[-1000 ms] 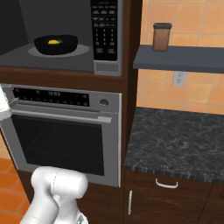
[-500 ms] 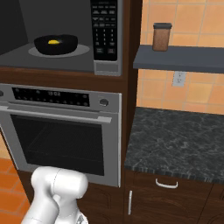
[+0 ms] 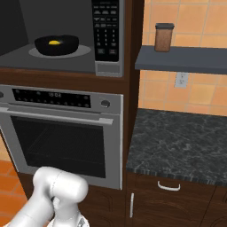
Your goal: Pick the lemon from the sink and place it in the bowl. Then pick the bowl and place it in the microwave. Then close the microwave door and press the start button.
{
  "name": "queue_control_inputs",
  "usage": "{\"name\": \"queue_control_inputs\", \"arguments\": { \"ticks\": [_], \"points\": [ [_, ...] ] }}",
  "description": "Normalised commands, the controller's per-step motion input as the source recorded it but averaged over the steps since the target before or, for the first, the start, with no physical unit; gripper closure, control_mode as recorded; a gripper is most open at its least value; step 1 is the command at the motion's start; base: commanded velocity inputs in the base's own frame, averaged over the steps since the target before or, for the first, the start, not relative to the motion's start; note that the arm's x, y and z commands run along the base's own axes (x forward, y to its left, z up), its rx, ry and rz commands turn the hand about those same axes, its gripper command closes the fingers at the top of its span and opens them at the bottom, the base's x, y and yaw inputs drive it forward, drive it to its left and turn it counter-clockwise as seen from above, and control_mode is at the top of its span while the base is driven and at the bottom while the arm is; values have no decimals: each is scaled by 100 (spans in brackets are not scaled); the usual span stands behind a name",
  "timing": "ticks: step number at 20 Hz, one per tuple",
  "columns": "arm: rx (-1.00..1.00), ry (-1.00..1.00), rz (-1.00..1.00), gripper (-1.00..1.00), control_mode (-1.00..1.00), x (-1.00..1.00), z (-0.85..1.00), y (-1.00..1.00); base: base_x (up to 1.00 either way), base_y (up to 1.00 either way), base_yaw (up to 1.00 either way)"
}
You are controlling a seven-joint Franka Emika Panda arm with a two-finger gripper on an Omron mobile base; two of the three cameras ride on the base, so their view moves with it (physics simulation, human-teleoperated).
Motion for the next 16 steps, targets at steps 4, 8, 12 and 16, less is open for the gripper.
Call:
{"name": "queue_control_inputs", "arguments": {
  "ticks": [4, 8, 12, 16],
  "points": [
    [0, -18, 0, -100, -100, -17, 19, 93, 0, 0, 0],
    [0, -21, -1, -100, -100, -35, 51, 35, 0, 0, 0],
    [3, -20, -2, -100, -100, -42, 41, -21, 0, 0, 0],
    [15, -23, 0, -100, -100, -44, 17, -68, 0, 0, 0]
  ]
}}
